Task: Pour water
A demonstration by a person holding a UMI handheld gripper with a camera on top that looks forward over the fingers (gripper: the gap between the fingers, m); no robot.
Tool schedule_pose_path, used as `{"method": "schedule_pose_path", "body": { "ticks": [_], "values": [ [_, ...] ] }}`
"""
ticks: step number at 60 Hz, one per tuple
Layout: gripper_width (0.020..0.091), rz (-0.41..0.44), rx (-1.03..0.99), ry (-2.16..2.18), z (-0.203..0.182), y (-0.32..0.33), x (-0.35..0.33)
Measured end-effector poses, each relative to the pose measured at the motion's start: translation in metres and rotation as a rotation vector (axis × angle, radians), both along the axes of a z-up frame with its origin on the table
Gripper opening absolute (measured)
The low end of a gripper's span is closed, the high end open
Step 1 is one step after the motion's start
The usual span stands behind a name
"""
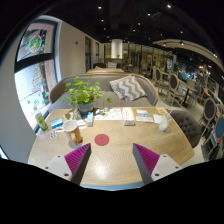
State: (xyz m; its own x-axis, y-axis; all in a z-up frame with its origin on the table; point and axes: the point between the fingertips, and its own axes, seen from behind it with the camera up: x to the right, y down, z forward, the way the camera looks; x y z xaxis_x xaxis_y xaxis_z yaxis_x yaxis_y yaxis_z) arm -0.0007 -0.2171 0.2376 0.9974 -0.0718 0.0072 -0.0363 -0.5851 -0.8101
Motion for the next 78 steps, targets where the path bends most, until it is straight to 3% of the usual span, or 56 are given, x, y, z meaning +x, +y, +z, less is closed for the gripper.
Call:
{"method": "schedule_pose_path", "body": {
  "ticks": [19,38,47,56,72,78],
  "values": [
    [0.0854,0.027,-0.054,-0.002,-0.033,-0.010,-0.073],
    [0.0853,0.168,-0.015,0.057,-0.056,0.011,-0.276],
    [0.0860,0.249,0.045,0.101,-0.064,0.064,-0.382],
    [0.0859,0.255,0.110,0.116,-0.083,0.140,-0.452],
    [0.0853,0.192,0.171,0.061,-0.142,0.265,-0.493],
    [0.0793,0.172,0.162,0.062,-0.162,0.287,-0.499]
  ]
}}
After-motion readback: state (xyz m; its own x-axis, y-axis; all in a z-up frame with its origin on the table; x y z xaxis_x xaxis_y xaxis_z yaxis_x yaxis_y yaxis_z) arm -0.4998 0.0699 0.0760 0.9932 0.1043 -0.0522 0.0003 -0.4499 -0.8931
